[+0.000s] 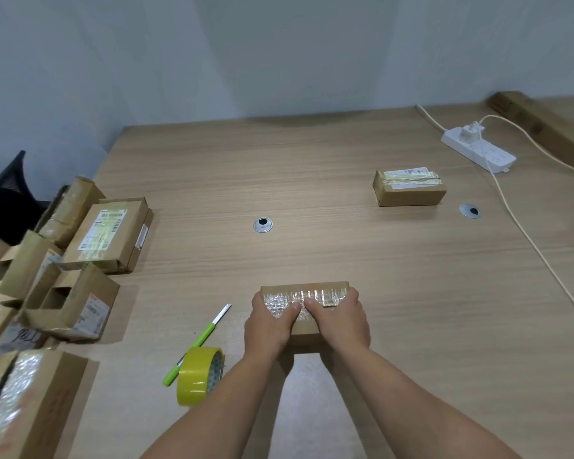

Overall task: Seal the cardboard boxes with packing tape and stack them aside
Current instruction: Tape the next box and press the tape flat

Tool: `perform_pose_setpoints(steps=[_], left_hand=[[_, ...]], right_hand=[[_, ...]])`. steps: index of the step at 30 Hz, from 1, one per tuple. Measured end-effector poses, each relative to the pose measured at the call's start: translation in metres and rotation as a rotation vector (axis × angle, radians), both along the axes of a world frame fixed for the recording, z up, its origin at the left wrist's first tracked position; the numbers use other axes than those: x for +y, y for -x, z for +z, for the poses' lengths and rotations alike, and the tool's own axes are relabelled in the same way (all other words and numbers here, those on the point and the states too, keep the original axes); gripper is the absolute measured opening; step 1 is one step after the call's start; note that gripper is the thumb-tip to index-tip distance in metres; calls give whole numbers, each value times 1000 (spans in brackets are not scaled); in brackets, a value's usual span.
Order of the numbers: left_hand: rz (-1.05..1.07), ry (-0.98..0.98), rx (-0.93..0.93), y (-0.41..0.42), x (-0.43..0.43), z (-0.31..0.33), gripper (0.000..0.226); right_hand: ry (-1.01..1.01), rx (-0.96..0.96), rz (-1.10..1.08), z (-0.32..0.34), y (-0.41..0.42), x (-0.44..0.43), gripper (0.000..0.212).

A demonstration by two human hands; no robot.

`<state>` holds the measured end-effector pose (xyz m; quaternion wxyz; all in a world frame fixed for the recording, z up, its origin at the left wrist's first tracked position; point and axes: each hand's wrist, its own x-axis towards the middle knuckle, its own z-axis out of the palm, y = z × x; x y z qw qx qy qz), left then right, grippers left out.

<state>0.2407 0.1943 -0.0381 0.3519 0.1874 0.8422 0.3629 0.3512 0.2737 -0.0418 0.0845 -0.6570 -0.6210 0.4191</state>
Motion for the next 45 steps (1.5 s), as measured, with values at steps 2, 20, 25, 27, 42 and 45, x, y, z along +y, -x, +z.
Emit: perform_pose_setpoints(steps=[2,20,25,27,42,45], left_hand=[[2,-2,-17,3,1,-2,64],[141,-26,-160,17,5,-23,70],[184,-13,-165,19,6,-16,62],[153,3,-123,16,9,-5,39],[123,112,53,1,20,-8,54],[128,74,60,4,18,-10,51]], right_hand=[[-6,33,7,-1,-1,1,83],[14,92,-44,-5,-3,5,46],[44,96,-44,1,-5,5,45],[68,77,-32,5,-5,7,51],[-19,-59,-26,6,6,2,76],[-25,-43,-34,3,4,1,68]])
